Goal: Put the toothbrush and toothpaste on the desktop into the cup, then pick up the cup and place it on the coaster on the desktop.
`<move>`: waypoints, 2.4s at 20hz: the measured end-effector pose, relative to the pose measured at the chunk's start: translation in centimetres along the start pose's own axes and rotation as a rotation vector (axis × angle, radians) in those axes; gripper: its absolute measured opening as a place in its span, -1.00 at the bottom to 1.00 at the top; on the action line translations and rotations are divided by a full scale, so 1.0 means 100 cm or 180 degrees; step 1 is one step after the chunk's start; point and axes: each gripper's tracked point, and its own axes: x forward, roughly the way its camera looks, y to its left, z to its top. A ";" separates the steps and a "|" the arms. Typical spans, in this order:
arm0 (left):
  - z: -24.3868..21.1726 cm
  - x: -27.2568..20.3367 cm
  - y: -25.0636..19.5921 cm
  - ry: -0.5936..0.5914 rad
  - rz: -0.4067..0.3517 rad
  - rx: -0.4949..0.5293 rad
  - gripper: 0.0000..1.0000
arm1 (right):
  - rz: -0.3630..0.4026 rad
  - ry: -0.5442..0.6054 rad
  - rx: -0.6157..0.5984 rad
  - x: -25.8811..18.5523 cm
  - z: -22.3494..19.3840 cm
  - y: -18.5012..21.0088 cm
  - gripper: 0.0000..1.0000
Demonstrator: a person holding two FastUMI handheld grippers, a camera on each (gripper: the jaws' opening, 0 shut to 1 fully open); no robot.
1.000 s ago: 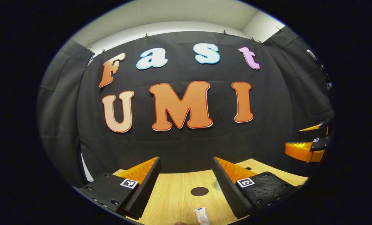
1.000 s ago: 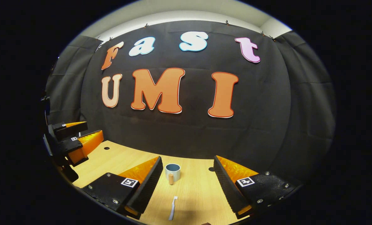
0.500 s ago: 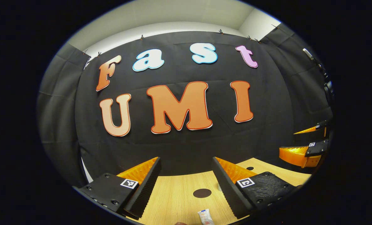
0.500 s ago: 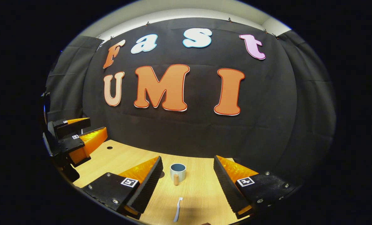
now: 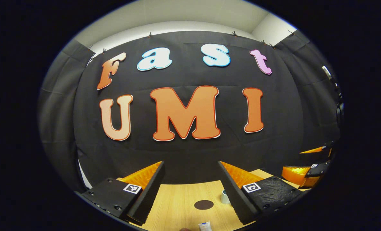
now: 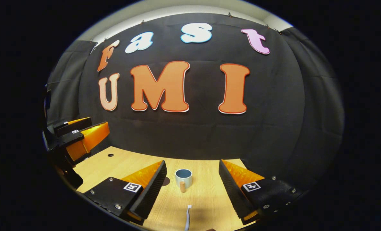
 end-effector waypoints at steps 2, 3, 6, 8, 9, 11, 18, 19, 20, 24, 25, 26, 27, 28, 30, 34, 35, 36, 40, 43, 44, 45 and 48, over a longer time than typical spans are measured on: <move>0.004 -0.002 0.004 -0.0019 0.0049 0.0025 0.96 | -0.0014 0.0003 -0.0098 0.002 -0.004 -0.005 0.97; 0.004 -0.004 0.003 -0.0030 0.0044 0.0011 1.00 | -0.0072 0.0002 -0.0160 0.002 -0.007 -0.011 0.98; 0.010 -0.005 0.008 -0.0089 0.0084 0.0035 0.96 | -0.0069 0.0145 -0.0075 0.001 -0.022 -0.014 0.97; 0.021 -0.011 0.016 -0.0197 0.0149 0.0053 1.00 | -0.0019 0.0162 -0.0083 -0.002 -0.024 -0.011 0.98; 0.025 -0.014 0.018 -0.0246 0.0168 0.0042 0.96 | -0.0004 0.0185 -0.0142 -0.001 -0.028 -0.010 0.96; 0.023 -0.018 0.021 -0.0248 0.0201 0.0075 0.96 | 0.0008 0.0272 -0.0200 0.003 -0.036 -0.008 0.96; 0.030 -0.034 0.021 -0.0288 0.0218 0.0085 1.00 | -0.0057 0.0741 -0.0273 0.017 -0.075 -0.016 0.97; 0.030 -0.036 0.022 -0.0284 0.0225 0.0073 1.00 | -0.0071 0.0834 -0.0259 0.020 -0.083 -0.017 0.97; 0.029 -0.037 0.023 -0.0274 0.0237 0.0073 1.00 | -0.0070 0.0962 -0.0243 0.023 -0.093 -0.019 0.97; 0.023 -0.042 0.030 -0.0205 0.0304 0.0089 0.96 | -0.0086 0.1616 -0.0215 0.026 -0.146 -0.017 0.99; 0.017 -0.043 0.032 -0.0171 0.0321 0.0103 0.96 | -0.0072 0.1815 -0.0209 0.018 -0.165 -0.019 0.99; 0.014 -0.044 0.034 -0.0138 0.0333 0.0110 0.96 | -0.0074 0.1983 -0.0210 0.016 -0.176 -0.019 0.98; 0.006 -0.046 0.036 -0.0088 0.0347 0.0111 0.96 | -0.0074 0.2091 -0.0220 0.012 -0.183 -0.017 0.99; 0.000 -0.047 0.037 -0.0036 0.0365 0.0108 0.96 | -0.0064 0.2182 -0.0238 0.015 -0.193 -0.016 0.99; -0.013 -0.051 0.042 0.0071 0.0399 0.0106 0.96 | 0.0004 0.2349 -0.0274 0.014 -0.207 -0.010 0.99; -0.030 -0.055 0.053 0.0210 0.0499 0.0102 0.97 | 0.0138 0.2690 -0.0243 0.013 -0.238 0.002 0.99; -0.034 -0.056 0.056 0.0247 0.0527 0.0111 0.98 | 0.0167 0.2815 -0.0206 0.013 -0.244 0.006 0.97; -0.038 -0.057 0.059 0.0287 0.0561 0.0127 0.98 | 0.0166 0.2875 -0.0194 0.014 -0.249 0.007 0.95; -0.056 -0.062 0.073 0.0458 0.0665 0.0173 0.97 | 0.0205 0.3168 -0.0165 0.017 -0.269 0.010 0.75; -0.072 -0.066 0.080 0.0596 0.0732 0.0192 0.97 | 0.0235 0.3408 -0.0177 0.020 -0.294 0.015 0.53; -0.075 -0.066 0.083 0.0632 0.0747 0.0212 0.97 | 0.0232 0.3467 -0.0229 0.021 -0.302 0.014 0.60; -0.079 -0.068 0.084 0.0666 0.0761 0.0229 0.97 | 0.0221 0.3528 -0.0260 0.022 -0.309 0.013 0.59; -0.089 -0.071 0.087 0.0752 0.0774 0.0241 0.96 | 0.0196 0.3711 -0.0185 0.025 -0.324 0.014 0.59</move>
